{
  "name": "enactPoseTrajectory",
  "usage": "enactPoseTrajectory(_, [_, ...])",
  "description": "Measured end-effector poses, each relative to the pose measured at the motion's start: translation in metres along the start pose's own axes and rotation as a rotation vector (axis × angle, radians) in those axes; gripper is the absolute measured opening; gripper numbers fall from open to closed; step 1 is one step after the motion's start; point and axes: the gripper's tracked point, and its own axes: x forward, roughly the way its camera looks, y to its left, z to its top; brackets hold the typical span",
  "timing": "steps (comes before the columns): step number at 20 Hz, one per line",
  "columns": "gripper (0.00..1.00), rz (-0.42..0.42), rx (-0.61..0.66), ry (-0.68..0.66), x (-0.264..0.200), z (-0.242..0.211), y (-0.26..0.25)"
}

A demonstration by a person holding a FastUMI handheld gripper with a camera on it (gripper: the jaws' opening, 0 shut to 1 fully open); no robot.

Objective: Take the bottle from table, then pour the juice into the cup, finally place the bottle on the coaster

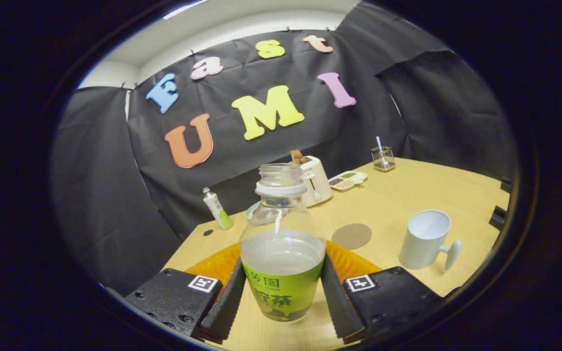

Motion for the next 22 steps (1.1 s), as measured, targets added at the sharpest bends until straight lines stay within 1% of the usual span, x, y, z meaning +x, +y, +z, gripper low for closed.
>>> enactPoseTrajectory(4, [0.8, 0.088, 0.175, 0.036, 0.003, 0.003, 0.005])
enactPoseTrajectory(8, [0.8, 0.124, 0.27, 0.078, 0.001, 0.007, 0.005])
enactPoseTrajectory(11, [0.8, 0.173, 0.379, 0.064, -0.002, 0.018, 0.003])
enactPoseTrajectory(16, [0.8, 0.2, 0.482, 0.091, -0.003, 0.022, 0.0])
enactPoseTrajectory(20, [0.8, 0.219, 0.577, 0.072, -0.006, 0.031, -0.011])
enactPoseTrajectory(22, [0.8, 0.241, 0.65, 0.05, -0.008, 0.039, -0.019])
